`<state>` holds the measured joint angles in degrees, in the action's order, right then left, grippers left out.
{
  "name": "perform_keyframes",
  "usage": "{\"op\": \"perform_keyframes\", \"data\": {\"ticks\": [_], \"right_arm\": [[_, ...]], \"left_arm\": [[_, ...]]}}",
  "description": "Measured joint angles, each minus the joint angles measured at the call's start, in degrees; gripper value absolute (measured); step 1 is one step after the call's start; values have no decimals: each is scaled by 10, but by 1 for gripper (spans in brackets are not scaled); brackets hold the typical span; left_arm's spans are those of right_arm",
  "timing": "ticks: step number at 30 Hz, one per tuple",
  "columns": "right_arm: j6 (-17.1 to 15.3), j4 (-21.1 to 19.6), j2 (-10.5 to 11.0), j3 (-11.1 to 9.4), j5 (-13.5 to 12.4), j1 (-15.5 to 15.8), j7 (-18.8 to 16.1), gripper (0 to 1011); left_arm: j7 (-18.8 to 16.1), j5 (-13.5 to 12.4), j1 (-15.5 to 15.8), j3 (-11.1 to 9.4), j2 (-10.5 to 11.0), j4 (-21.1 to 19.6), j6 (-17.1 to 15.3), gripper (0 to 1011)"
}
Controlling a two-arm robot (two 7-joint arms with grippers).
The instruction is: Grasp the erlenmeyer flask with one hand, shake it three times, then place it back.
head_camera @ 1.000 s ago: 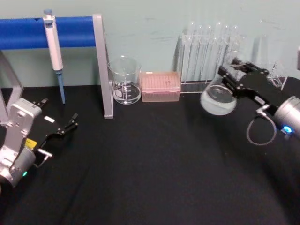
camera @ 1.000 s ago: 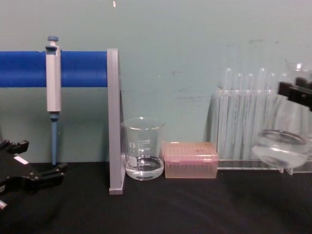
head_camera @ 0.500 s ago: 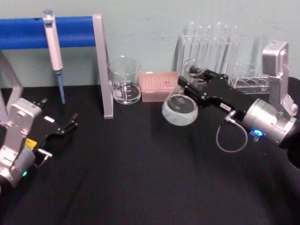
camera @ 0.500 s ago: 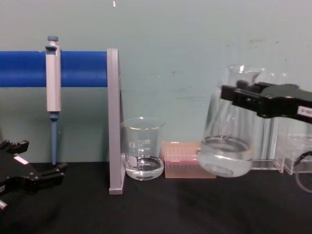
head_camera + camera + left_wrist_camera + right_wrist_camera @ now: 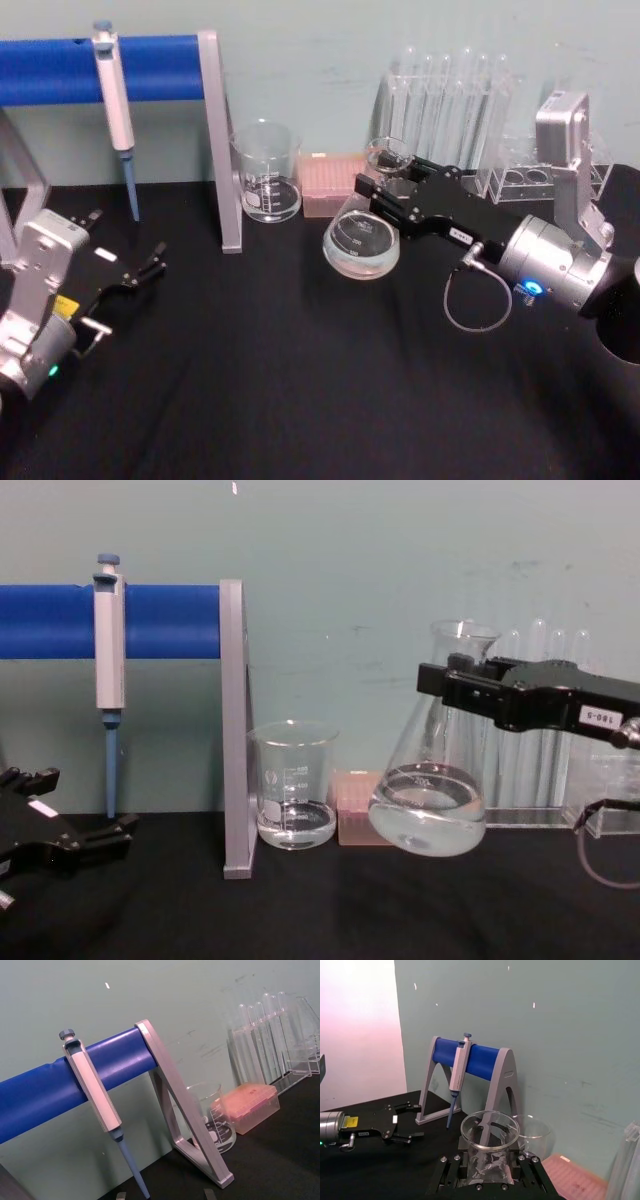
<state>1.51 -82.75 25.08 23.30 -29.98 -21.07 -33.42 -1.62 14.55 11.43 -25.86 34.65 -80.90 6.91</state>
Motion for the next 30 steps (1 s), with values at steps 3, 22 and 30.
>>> {"op": "perform_keyframes", "data": {"ticks": [3,22,30], "right_arm": [[1,1,1,3,-2,-2,0,453],[15,14,12,18,-5,-7,-11,453],[17,35,14,23,-7,-8,-20,453]], "left_arm": [[0,0,0,0,0,0,0,1001],[0,0,0,0,0,0,0,1001],[0,0,0,0,0,0,0,1001]]}}
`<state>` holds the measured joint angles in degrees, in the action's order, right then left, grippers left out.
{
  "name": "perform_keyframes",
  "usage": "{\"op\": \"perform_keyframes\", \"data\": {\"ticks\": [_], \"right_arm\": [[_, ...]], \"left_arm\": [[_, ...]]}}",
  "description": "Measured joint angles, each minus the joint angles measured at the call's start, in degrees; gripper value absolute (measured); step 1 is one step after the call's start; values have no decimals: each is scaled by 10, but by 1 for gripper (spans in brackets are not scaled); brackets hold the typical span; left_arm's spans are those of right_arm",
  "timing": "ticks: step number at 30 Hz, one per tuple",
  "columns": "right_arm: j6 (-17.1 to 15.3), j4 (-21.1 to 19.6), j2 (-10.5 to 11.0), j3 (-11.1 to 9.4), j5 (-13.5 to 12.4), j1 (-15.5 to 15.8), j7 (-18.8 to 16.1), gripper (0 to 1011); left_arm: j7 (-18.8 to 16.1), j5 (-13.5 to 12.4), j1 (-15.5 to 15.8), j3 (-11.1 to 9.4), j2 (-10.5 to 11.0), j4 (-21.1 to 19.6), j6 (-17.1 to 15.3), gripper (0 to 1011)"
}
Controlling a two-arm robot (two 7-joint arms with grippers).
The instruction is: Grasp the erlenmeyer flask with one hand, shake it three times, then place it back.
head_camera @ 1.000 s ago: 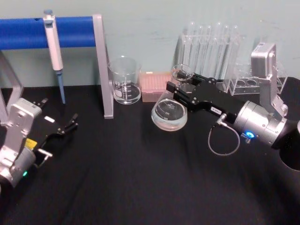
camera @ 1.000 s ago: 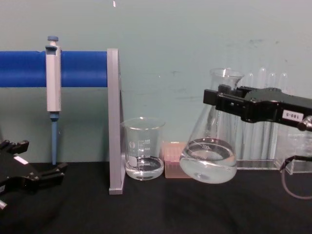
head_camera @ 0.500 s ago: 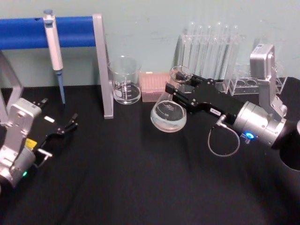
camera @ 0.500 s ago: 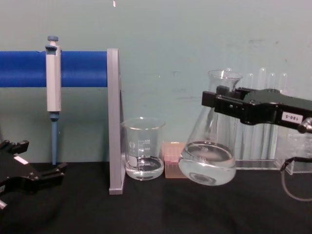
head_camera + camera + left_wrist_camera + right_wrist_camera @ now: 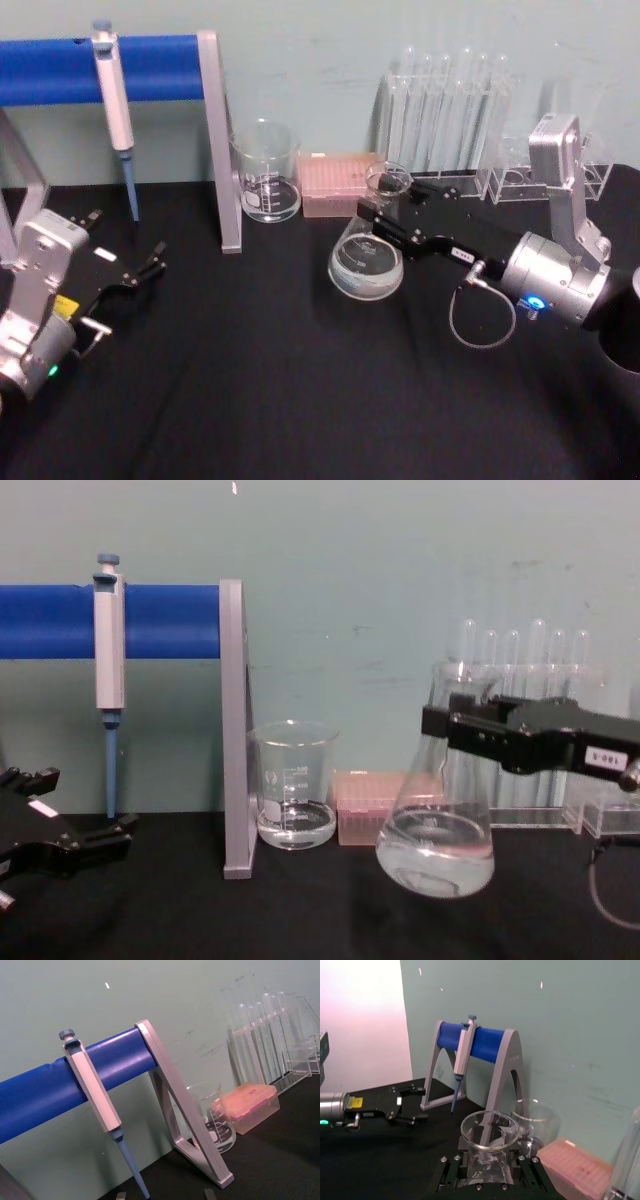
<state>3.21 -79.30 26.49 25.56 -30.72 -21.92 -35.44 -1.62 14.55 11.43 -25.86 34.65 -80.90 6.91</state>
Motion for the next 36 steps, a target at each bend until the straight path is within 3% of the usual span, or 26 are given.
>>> {"op": "perform_keyframes", "data": {"ticks": [36], "right_arm": [[28,88,-15,37,25,-22,-48,453]], "left_arm": [[0,0,0,0,0,0,0,1001]]}}
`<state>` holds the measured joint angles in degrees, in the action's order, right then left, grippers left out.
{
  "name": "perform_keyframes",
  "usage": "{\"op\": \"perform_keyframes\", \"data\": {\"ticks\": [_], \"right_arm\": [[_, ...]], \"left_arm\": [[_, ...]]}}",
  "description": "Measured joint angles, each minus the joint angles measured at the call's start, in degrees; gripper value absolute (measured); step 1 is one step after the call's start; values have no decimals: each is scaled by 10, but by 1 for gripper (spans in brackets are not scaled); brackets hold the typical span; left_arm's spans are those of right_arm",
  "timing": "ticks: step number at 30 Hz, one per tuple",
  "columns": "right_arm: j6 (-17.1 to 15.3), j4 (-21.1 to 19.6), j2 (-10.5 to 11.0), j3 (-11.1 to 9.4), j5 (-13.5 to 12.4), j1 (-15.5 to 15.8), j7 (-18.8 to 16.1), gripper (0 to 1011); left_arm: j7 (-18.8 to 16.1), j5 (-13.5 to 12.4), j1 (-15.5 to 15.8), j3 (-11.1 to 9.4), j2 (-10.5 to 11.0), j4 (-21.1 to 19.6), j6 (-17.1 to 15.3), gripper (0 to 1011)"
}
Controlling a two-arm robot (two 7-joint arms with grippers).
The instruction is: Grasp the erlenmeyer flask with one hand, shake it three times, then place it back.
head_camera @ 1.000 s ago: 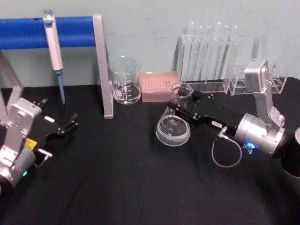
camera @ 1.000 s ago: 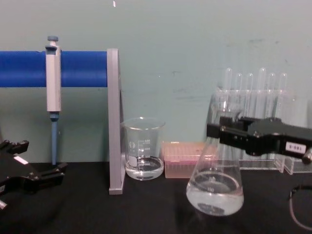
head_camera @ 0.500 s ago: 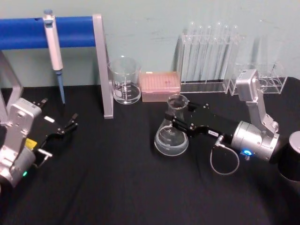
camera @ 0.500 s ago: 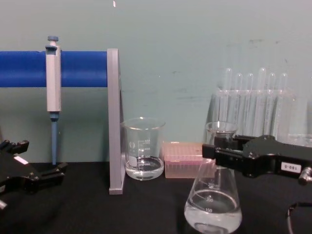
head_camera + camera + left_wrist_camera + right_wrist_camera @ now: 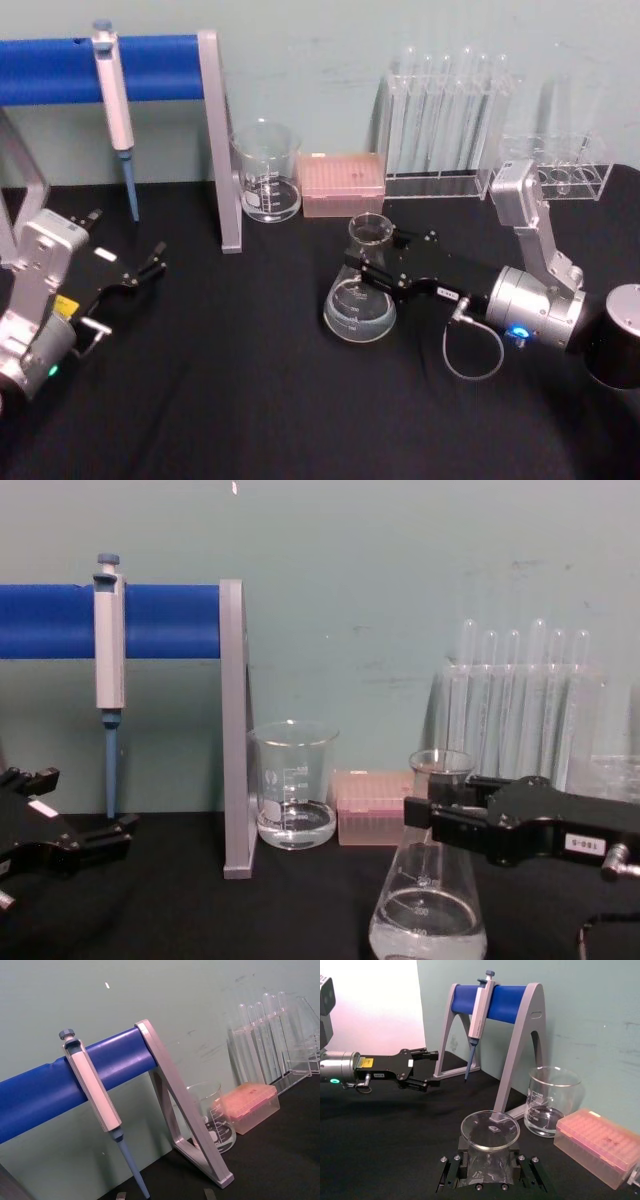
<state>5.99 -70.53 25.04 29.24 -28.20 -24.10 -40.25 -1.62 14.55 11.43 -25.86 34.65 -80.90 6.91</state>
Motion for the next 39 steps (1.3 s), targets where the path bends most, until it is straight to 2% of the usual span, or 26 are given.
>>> {"op": "perform_keyframes", "data": {"ticks": [15,39], "right_arm": [[3,26,-10,7,1,-12,-13,453],[-10,48,-17,15,-2,-25,-19,453]], "left_arm": [[0,0,0,0,0,0,0,1001],[0,0,0,0,0,0,0,1001]]}}
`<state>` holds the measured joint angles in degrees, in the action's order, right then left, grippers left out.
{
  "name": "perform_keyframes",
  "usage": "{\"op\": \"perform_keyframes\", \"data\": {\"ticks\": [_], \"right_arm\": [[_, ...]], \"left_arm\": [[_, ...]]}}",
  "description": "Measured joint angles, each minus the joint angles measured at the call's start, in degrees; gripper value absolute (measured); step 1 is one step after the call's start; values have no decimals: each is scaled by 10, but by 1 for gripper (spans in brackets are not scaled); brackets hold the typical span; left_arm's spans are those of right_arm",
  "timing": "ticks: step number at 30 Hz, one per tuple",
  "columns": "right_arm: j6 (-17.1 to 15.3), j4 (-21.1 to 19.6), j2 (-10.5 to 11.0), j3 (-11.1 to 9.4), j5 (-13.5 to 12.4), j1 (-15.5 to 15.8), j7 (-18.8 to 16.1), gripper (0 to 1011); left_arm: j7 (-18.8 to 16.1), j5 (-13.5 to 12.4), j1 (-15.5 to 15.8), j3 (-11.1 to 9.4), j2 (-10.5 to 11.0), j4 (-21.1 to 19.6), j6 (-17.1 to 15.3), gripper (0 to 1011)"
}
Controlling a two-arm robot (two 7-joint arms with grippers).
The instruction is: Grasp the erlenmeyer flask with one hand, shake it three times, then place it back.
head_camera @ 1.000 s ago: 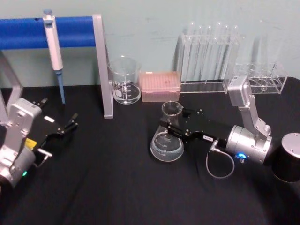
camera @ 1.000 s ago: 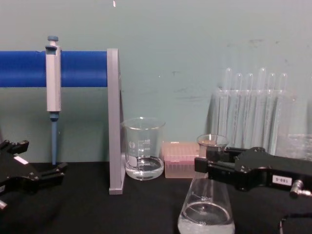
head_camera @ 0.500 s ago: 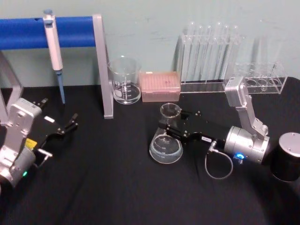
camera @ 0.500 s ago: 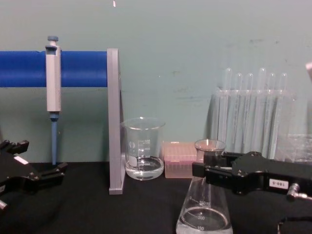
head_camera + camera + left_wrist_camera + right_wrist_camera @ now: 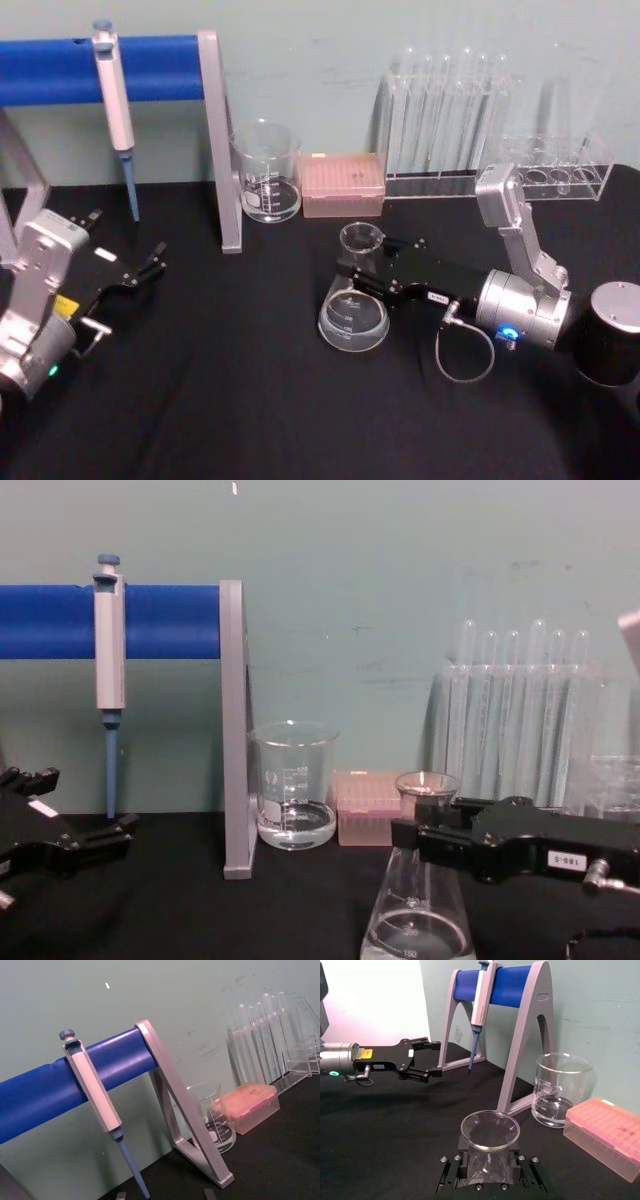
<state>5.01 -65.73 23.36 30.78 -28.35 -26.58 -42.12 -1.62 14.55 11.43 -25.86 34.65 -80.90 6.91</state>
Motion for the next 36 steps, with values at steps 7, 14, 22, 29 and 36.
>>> {"op": "perform_keyframes", "data": {"ticks": [7,14,22,29,36], "right_arm": [[-1,1,0,1,1,-1,1,453],[-2,1,0,1,2,-1,1,456],[-2,2,0,1,2,-1,1,453],[-2,2,0,1,2,-1,2,456],[-3,2,0,1,2,0,2,466]], "left_arm": [[0,0,0,0,0,0,0,1001],[0,0,0,0,0,0,0,1001],[0,0,0,0,0,0,0,1001],[0,0,0,0,0,0,0,1001],[0,0,0,0,0,0,0,1001]]}}
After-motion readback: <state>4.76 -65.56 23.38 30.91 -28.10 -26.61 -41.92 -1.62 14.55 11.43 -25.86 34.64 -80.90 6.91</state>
